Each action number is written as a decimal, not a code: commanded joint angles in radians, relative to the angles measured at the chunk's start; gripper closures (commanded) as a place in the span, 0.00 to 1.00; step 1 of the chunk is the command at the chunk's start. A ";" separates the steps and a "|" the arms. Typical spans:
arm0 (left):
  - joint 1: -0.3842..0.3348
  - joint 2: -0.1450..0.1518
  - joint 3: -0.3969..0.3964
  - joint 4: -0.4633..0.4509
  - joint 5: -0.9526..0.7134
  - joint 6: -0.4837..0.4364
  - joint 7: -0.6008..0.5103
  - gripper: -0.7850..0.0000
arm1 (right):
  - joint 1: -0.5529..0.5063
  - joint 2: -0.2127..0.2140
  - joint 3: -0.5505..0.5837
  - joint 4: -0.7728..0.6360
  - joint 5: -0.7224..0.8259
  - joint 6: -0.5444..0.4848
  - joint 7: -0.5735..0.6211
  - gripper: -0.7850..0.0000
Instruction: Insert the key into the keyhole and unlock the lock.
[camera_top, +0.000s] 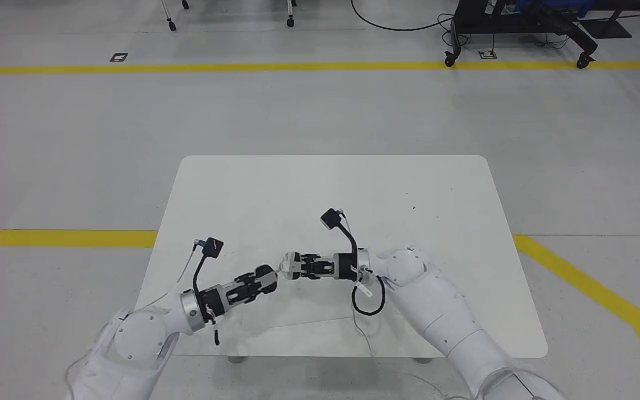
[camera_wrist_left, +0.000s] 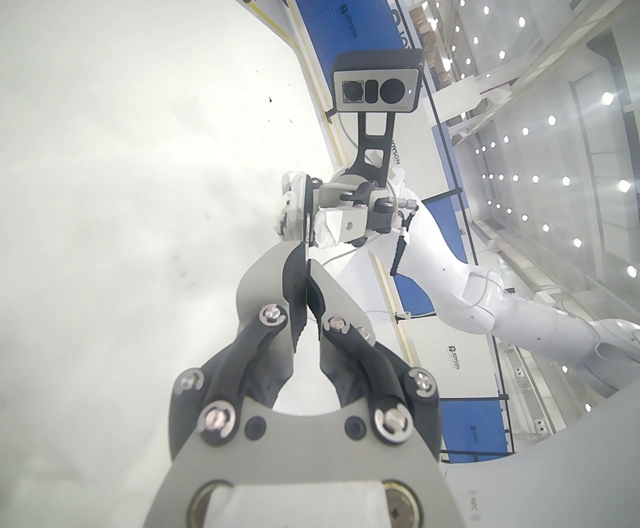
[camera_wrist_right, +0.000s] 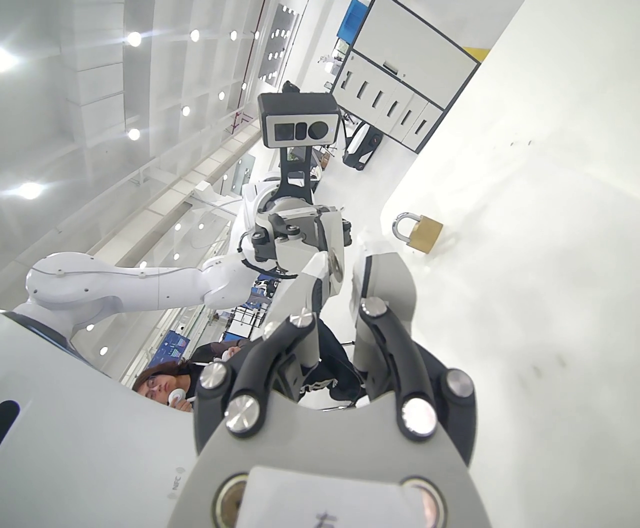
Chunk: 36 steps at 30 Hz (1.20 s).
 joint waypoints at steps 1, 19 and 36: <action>-0.002 0.000 0.003 0.002 0.006 0.004 0.003 1.00 | 0.000 -0.001 -0.001 -0.001 -0.003 0.003 0.001 1.00; -0.016 0.009 0.000 0.016 -0.011 0.018 0.006 0.00 | -0.006 0.005 0.012 -0.004 0.011 -0.025 0.051 1.00; 0.054 0.051 -0.247 -0.021 0.079 -0.035 0.047 0.00 | -0.123 0.075 0.159 -0.121 0.099 -0.201 -0.096 1.00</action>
